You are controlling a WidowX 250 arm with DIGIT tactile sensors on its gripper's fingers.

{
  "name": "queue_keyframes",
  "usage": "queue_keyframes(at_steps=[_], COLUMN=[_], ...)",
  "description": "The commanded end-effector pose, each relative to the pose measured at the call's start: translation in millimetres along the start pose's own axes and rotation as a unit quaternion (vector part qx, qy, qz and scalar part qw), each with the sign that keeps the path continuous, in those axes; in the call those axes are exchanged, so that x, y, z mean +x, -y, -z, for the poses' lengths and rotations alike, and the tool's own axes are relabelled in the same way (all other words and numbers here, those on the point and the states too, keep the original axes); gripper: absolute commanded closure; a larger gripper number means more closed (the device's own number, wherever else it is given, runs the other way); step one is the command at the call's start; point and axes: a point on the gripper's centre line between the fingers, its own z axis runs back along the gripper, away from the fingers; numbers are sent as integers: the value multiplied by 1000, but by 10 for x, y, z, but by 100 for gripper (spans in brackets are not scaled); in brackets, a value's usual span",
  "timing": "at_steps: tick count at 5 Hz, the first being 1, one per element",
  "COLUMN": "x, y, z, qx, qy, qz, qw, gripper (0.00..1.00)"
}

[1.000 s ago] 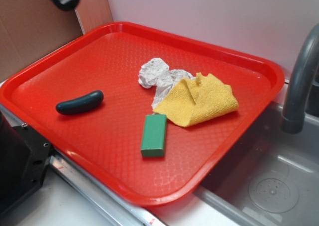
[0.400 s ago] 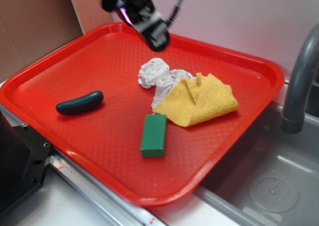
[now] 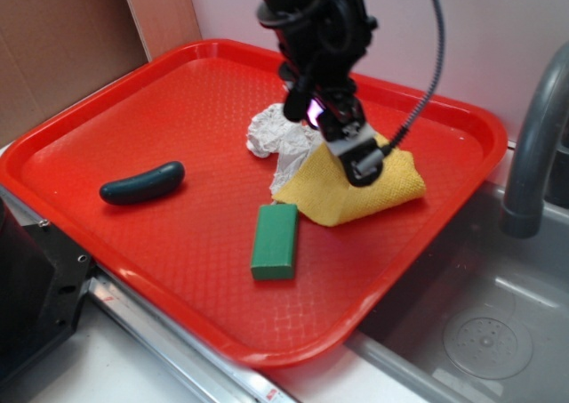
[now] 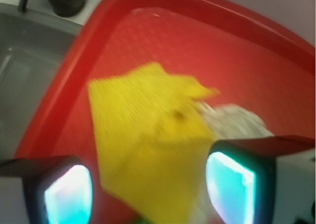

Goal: Grab the yellow cloth.

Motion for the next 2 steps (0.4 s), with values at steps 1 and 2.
queue_keyframes(at_steps=[1,2], x=[170,174], y=[123,115], z=[363,490], qx=[1,18], qy=[-7,-7], qz=[35,21], qw=[999,1000], gripper=[0,96])
